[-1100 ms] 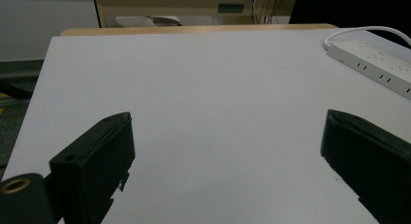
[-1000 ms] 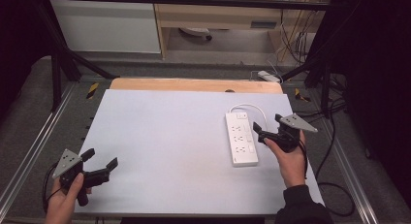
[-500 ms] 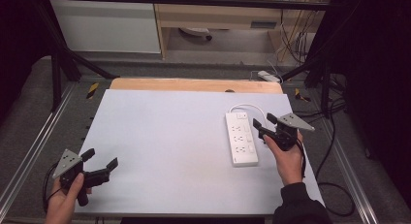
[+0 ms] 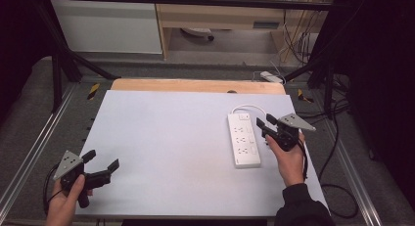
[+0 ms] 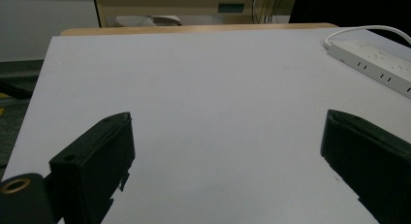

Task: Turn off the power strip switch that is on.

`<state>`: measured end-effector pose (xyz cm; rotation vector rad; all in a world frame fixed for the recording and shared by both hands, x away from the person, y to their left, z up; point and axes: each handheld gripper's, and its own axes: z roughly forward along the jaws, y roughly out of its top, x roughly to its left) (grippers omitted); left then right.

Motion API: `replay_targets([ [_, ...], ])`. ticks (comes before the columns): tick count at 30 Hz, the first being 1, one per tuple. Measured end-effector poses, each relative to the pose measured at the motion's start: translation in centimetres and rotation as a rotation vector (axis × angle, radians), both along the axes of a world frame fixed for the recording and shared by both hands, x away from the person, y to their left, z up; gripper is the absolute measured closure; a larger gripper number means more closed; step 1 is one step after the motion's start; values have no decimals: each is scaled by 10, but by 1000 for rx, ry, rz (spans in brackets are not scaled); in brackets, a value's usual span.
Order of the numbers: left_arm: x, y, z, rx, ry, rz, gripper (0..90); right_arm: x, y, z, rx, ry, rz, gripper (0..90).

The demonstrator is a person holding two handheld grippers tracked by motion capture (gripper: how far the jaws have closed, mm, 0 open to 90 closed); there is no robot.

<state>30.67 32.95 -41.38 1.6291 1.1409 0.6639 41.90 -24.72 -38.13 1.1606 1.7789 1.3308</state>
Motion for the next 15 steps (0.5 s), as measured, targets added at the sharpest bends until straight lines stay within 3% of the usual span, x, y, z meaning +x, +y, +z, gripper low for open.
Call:
replay_targets([
  [15, 0, 0, 0, 1, -1, 1, 52, 9, 7, -5, -7, 6, 16, 683],
])
